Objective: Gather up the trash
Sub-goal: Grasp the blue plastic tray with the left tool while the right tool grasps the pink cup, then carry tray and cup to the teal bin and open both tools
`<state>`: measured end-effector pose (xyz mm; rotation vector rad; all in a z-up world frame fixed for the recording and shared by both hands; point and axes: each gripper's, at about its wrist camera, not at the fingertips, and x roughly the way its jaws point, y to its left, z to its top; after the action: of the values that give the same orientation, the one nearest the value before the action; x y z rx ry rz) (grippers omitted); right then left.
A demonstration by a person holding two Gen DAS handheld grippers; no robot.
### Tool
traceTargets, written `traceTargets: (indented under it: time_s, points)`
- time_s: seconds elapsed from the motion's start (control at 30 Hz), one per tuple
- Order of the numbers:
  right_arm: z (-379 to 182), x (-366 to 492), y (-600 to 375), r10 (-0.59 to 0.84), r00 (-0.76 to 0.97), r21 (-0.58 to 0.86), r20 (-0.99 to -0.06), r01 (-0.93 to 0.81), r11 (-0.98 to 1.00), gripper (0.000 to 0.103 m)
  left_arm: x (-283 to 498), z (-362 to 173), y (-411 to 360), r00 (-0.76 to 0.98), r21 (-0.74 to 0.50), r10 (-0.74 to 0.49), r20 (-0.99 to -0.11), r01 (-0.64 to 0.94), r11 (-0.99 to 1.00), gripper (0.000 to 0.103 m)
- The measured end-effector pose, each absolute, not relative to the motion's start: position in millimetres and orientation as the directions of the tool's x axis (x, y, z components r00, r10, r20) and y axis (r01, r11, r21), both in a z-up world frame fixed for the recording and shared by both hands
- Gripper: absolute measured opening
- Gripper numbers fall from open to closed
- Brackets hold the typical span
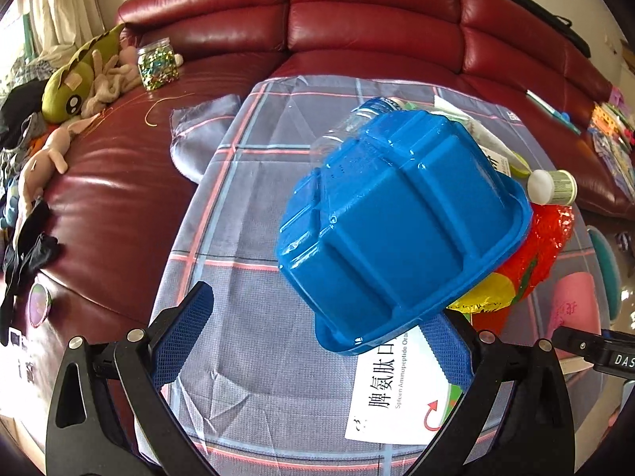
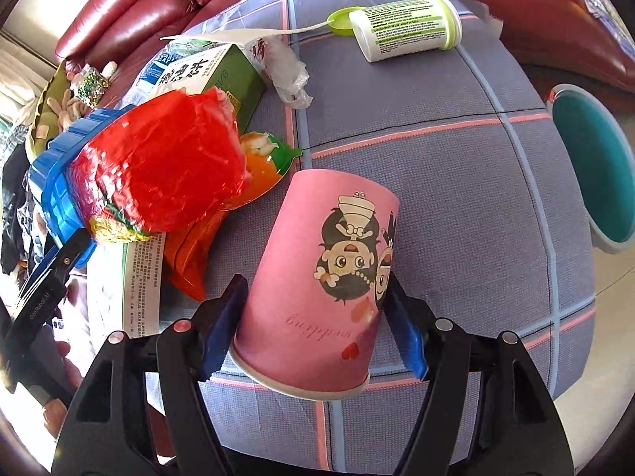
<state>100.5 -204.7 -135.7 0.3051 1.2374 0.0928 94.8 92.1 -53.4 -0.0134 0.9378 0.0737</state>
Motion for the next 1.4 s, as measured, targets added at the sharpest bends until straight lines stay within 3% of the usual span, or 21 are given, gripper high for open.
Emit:
traceTargets:
  time_s: [0.07,0.13,0.2,0.23,0.27,0.33,0.6,0.87,1.07,1.4]
  points:
    - [-138,100,-204,0.223,0.328,0.264,-0.918,0.088,0.960,0.066,90,-53,97,0.609,0.002,0.059,-0.791,-0.093,0.996,0.098]
    - [-139,99,-204,0.223,0.330,0.265,-0.917,0.089,0.960,0.066,89,-54,98,0.621,0.012,0.081,-0.780,-0.114,0.993,0.084]
    - [-139,102,-200,0.219,0.330,0.260,-0.918,0.085,0.962,0.066,91,-57,101,0.611,-0.008,0.073,-0.788,-0.128,0.992,0.056]
    - [-139,101,-200,0.214,0.331,0.255,-0.919,0.084,0.963,0.066,92,-59,103,0.608,-0.017,0.072,-0.791,-0.139,0.990,0.047]
    - [-139,102,-198,0.212,0.333,0.252,-0.919,0.083,0.964,0.066,94,-62,105,0.601,-0.020,0.074,-0.796,-0.149,0.989,0.031]
    - [-139,101,-198,0.210,0.335,0.250,-0.919,0.081,0.965,0.066,97,-66,109,0.587,-0.029,0.076,-0.806,-0.166,0.986,0.018]
    - [-128,103,-199,0.224,0.376,0.262,-0.899,0.054,0.964,0.063,84,-51,124,0.623,-0.043,0.097,-0.776,-0.205,0.978,0.017]
    - [-92,100,-226,0.248,0.458,0.311,-0.853,0.064,0.948,0.063,62,11,131,0.733,-0.101,0.088,-0.675,-0.210,0.973,0.017]
    - [-57,85,-280,0.213,0.547,0.327,-0.810,0.120,0.937,0.063,61,54,67,0.769,-0.094,-0.052,-0.637,-0.011,0.995,0.018]
    - [-26,41,-448,-0.003,0.627,0.283,-0.779,0.356,0.891,0.063,97,28,-135,0.583,-0.132,-0.341,-0.738,0.370,0.919,0.018]
